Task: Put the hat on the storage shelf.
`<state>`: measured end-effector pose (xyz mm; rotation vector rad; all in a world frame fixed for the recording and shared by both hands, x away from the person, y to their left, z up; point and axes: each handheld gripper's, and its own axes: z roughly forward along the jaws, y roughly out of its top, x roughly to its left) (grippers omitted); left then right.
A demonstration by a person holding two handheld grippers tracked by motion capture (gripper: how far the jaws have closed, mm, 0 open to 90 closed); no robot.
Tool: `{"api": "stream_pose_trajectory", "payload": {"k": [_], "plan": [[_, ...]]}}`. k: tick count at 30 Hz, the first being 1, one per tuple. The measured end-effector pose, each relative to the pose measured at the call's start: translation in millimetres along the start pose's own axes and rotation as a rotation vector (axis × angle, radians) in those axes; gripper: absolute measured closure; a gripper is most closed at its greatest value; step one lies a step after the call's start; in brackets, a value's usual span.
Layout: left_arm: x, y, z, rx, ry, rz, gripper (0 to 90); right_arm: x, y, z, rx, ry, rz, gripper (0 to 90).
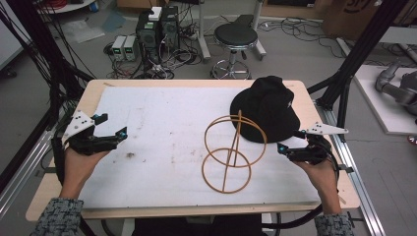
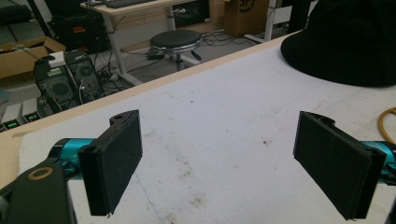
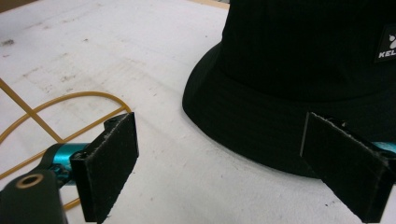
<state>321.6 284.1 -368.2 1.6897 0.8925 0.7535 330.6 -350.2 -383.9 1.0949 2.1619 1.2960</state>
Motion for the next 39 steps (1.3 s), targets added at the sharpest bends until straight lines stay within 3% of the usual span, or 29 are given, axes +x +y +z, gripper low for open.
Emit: {"api": "stream_pose_trajectory", "payload": {"k": [25, 28, 33, 39], "plan": [[1.4, -1.1, -6.2, -0.004, 0.009, 0.001, 15.9, -0.6, 3.0, 1.0, 0.003, -0.006, 0.0, 11.1], [2.2, -0.8, -6.8, 0.0, 0.011, 0.005, 15.9, -0.5, 6.0, -1.1, 0.004, -0.008, -0.007, 11.1], [3.0, -0.5, -5.9, -0.002, 0.013, 0.002, 16.0, -2.0, 17.8, -12.1, -0.039, 0.005, -0.007, 11.1], [4.2, 0.0, -4.5, -0.003, 0.011, 0.002, 15.9, -8.3, 34.0, -13.1, -0.007, -0.017, -0.036, 11.2]]}}
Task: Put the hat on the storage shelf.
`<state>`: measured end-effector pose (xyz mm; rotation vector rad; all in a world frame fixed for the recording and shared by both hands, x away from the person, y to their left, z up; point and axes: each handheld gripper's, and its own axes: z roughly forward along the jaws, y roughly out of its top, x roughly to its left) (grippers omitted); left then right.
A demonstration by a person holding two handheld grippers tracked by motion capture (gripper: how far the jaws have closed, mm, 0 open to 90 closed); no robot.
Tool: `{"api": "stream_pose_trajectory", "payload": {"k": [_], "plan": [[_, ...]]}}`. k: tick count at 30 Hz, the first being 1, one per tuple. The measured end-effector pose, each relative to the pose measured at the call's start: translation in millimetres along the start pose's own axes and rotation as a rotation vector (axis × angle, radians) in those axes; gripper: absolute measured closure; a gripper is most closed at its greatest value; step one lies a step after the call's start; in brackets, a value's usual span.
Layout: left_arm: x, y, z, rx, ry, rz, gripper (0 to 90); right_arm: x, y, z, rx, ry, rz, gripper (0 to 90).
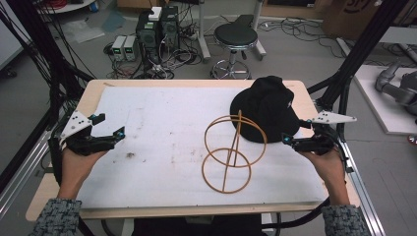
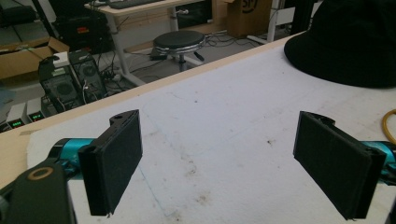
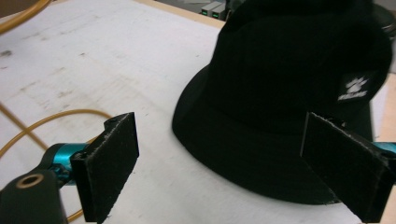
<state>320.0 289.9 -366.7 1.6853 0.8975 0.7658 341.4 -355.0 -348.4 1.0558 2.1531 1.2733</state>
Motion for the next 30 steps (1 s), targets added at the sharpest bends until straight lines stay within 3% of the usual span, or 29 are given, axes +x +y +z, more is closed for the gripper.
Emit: {"api": "stream_pose_trajectory", "payload": {"k": [8, 15, 21, 25, 30], "plan": [[0.8, 0.0, 1.9, 0.001, -0.003, -0.001, 15.9, -19.5, 36.2, 0.3, 0.038, -0.051, -0.032, 11.3], [-0.6, 0.1, 2.5, 0.002, -0.007, 0.001, 15.9, -29.4, 55.9, 8.4, 0.046, -0.066, -0.041, 11.4], [-0.3, -1.4, 3.4, 0.011, -0.011, 0.002, 15.9, -40.1, 71.3, 21.5, 0.045, -0.078, -0.03, 11.5], [-0.5, -1.7, 4.0, 0.01, -0.015, 0.0, 15.9, -49.6, 82.4, 30.7, 0.016, -0.081, 0.01, 11.5], [-0.2, -2.1, 4.3, 0.009, -0.021, 0.0, 15.9, -56.9, 90.5, 45.9, 0.004, -0.099, 0.006, 14.1]]}}
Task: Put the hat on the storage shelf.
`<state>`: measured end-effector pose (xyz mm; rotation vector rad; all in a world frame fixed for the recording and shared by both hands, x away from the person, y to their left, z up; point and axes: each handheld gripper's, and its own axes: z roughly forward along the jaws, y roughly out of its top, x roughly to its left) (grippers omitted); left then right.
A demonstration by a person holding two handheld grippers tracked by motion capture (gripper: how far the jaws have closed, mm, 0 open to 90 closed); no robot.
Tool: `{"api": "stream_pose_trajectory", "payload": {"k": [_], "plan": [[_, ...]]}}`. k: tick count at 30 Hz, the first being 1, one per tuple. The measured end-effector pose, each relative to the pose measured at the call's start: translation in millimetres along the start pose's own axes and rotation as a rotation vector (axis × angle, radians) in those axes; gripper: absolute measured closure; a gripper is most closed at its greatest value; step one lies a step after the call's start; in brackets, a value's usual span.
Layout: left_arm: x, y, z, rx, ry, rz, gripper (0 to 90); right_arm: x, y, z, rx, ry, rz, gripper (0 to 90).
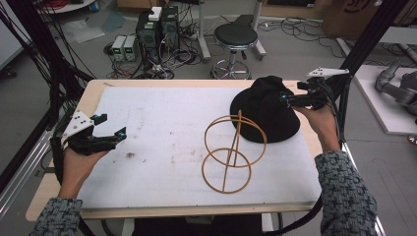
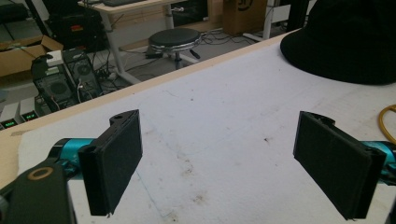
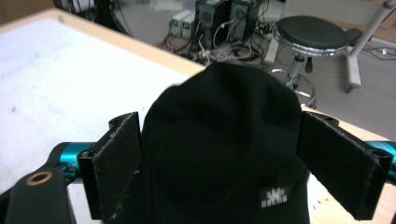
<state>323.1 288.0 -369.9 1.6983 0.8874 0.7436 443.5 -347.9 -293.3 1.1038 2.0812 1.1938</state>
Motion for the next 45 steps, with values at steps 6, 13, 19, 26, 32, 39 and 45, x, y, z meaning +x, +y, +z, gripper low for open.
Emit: {"api": "stream_pose_trajectory", "payload": {"k": [6, 13, 19, 26, 32, 39, 45], "plan": [[-0.2, -0.1, 0.2, 0.0, -0.004, -0.001, 15.9, -9.1, 1.0, 20.5, -0.009, -0.057, 0.042, 14.2], [0.4, -1.5, 0.4, -0.001, -0.005, -0.007, 15.9, -16.1, 0.0, 37.7, -0.056, -0.094, 0.066, 17.9], [0.4, -1.8, 0.8, 0.005, -0.01, -0.003, 15.9, -21.2, -3.6, 53.2, -0.08, -0.097, 0.117, 21.3], [1.6, -3.4, 0.6, 0.006, -0.005, -0.013, 15.9, -23.7, -7.6, 66.6, -0.079, -0.102, 0.139, 25.3], [2.3, -3.2, -0.9, 0.004, -0.003, -0.011, 15.9, -25.2, -8.7, 71.3, -0.104, -0.084, 0.158, 33.1], [2.9, -3.9, -0.9, 0.004, 0.0, -0.015, 15.9, -23.0, -9.5, 75.9, -0.087, -0.061, 0.143, 44.2], [2.8, -3.5, -1.4, 0.003, 0.001, -0.014, 15.9, -19.9, -9.1, 76.8, -0.073, -0.057, 0.121, 59.5]]}}
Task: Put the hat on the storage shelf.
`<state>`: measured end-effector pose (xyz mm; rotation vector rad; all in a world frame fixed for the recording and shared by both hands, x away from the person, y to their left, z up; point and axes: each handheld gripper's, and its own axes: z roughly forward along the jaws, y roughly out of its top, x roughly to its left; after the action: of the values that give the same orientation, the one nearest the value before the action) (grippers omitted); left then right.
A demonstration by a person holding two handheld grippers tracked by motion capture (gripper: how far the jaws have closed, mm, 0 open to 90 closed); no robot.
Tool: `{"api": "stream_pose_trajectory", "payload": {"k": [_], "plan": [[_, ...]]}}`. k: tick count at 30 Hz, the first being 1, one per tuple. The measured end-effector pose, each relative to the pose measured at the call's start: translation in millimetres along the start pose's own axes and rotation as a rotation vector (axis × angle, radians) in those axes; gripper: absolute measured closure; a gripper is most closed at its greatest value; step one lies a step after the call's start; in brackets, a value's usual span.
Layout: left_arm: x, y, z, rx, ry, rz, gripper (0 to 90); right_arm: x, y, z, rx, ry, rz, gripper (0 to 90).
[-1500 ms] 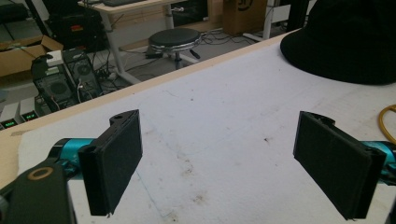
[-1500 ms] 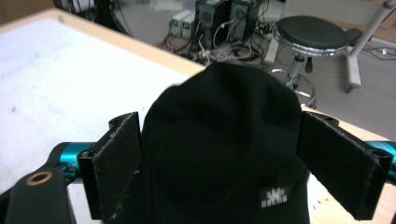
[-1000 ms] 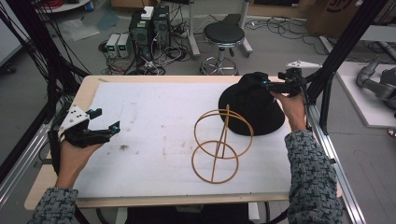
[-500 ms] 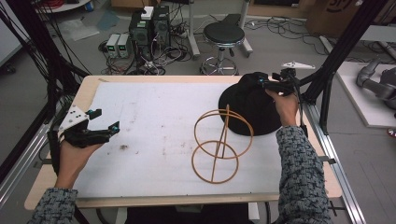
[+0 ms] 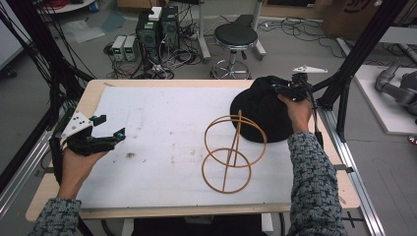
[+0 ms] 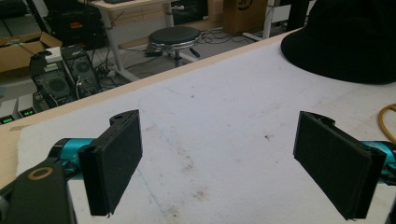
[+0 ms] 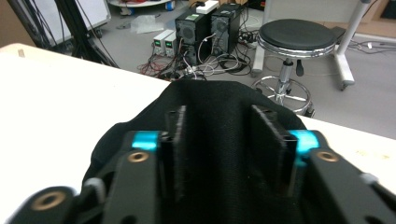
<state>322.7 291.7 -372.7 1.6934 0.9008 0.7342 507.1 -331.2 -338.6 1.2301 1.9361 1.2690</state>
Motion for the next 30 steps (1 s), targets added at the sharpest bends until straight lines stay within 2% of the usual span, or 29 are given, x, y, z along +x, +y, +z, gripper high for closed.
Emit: {"api": "stream_pose_trajectory", "payload": {"k": [3, 11, 18, 24, 30], "plan": [[0.4, 0.1, -0.7, 0.0, 0.001, 0.001, 15.9, 0.9, 0.6, -0.7, 0.002, 0.007, -0.021, 67.0], [0.1, 0.8, -0.8, 0.0, -0.002, 0.005, 16.0, 2.8, 3.1, -6.1, 0.014, -0.013, -0.091, 86.3], [0.8, 0.9, -1.7, -0.003, 0.001, 0.003, 16.0, 6.6, 4.9, -7.3, 0.015, -0.051, -0.144, 88.7], [1.2, 0.8, -1.7, -0.006, -0.001, 0.0, 16.0, 7.0, 8.1, -15.2, -0.005, -0.065, -0.144, 88.8], [1.3, 1.6, -1.9, -0.006, -0.001, 0.004, 16.0, 3.0, 13.5, -30.8, -0.049, -0.079, -0.145, 88.8]]}}
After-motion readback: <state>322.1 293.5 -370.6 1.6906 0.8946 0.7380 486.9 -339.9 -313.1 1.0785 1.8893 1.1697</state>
